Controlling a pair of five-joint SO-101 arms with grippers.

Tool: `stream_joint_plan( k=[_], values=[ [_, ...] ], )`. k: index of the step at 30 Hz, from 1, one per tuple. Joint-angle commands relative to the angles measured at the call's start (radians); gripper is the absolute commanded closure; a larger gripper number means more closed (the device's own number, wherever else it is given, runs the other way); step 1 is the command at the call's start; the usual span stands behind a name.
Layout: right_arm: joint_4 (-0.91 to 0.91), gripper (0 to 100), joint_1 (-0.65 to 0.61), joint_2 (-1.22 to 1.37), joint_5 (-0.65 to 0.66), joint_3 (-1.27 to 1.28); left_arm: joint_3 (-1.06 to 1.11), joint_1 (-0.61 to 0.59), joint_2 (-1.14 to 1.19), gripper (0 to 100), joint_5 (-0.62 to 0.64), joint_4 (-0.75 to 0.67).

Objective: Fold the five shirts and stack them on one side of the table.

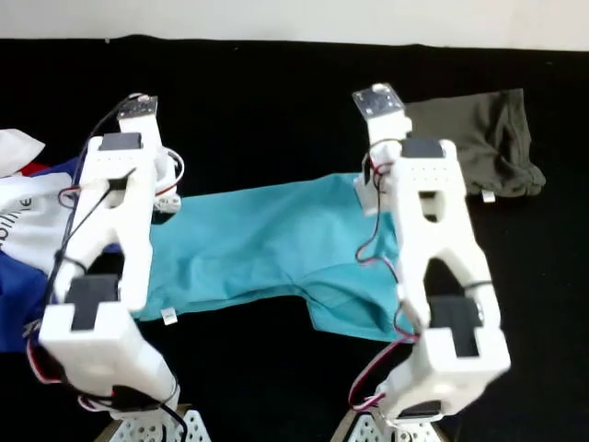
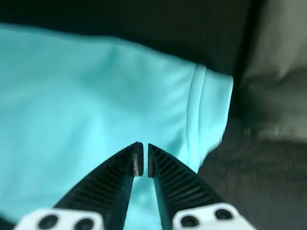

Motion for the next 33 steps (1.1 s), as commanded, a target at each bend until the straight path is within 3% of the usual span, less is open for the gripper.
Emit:
stream_joint_plan(
  k=[1, 9, 15, 25, 33],
  values=[
    [-0.050, 97.2, -0.007, 0.108, 0.005, -0.136, -0.122, -0.001, 0.088, 99, 0.003, -0.012],
    [-0.044, 97.2, 0.087, 0.395, 0.008, -0.374, -0.361, -0.058, 0.377, 99, -0.051, 0.020],
    [0.047, 97.2, 0.153, 0.479, 0.008, -0.515, -0.714, -0.091, 0.588, 99, -0.052, 0.130],
    [0.348, 97.2, 0.130, 0.476, 0.005, -0.797, -1.314, -0.054, 0.777, 99, -0.049, 0.598],
    [0.582, 97.2, 0.108, 0.478, 0.005, -1.130, -1.323, -0.183, 0.745, 99, -0.029, 0.637]
  ],
)
